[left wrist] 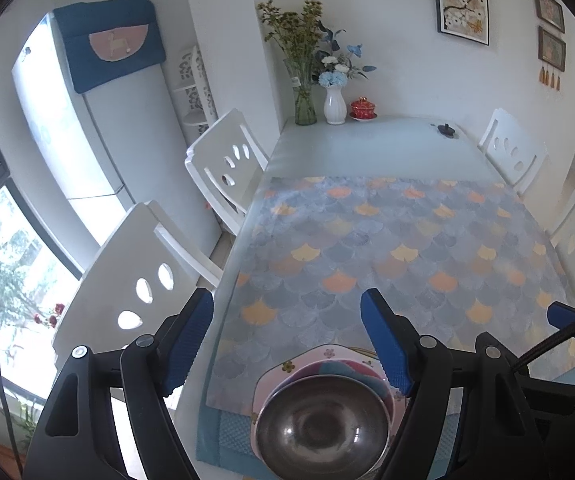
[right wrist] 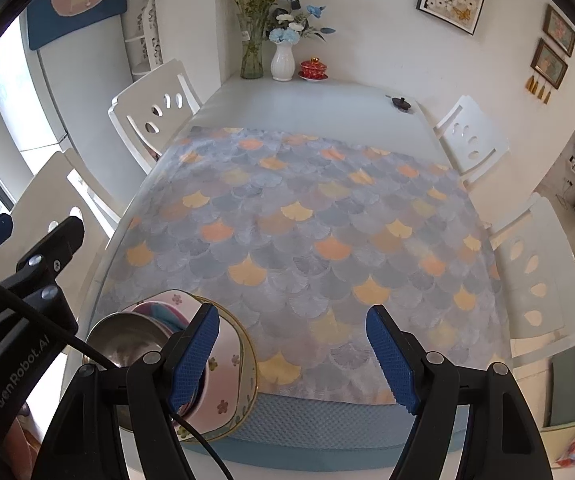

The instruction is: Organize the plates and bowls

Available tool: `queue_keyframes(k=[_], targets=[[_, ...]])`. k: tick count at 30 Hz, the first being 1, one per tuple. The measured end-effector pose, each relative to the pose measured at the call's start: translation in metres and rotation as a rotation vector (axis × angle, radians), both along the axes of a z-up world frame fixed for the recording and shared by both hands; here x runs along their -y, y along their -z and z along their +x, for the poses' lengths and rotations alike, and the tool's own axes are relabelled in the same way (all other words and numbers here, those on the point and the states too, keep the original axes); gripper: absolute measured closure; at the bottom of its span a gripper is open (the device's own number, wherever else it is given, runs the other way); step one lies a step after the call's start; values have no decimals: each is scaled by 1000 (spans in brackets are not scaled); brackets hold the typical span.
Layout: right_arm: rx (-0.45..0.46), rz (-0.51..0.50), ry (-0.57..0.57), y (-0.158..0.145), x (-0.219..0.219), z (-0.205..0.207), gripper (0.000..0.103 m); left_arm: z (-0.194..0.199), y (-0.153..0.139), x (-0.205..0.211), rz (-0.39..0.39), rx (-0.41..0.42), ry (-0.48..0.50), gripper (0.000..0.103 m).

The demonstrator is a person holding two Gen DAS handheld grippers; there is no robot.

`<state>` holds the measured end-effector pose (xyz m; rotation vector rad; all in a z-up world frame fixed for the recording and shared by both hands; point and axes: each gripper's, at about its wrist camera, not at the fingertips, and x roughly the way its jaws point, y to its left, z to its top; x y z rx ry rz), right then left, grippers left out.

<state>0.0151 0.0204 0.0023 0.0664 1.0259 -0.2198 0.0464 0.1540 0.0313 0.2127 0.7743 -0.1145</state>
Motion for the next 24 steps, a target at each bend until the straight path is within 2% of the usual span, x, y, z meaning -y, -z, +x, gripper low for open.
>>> queue_keyframes(k=[13, 17, 24], targets=[[-1, 40, 19, 2, 24, 1, 29, -1, -2, 21, 30, 1, 18, 28], [-2, 37, 18, 3, 29, 1, 29, 0, -1, 26, 14, -13, 21, 28], [-2, 36, 17, 6, 46, 0, 29, -2, -5, 33, -19, 36, -13, 27]])
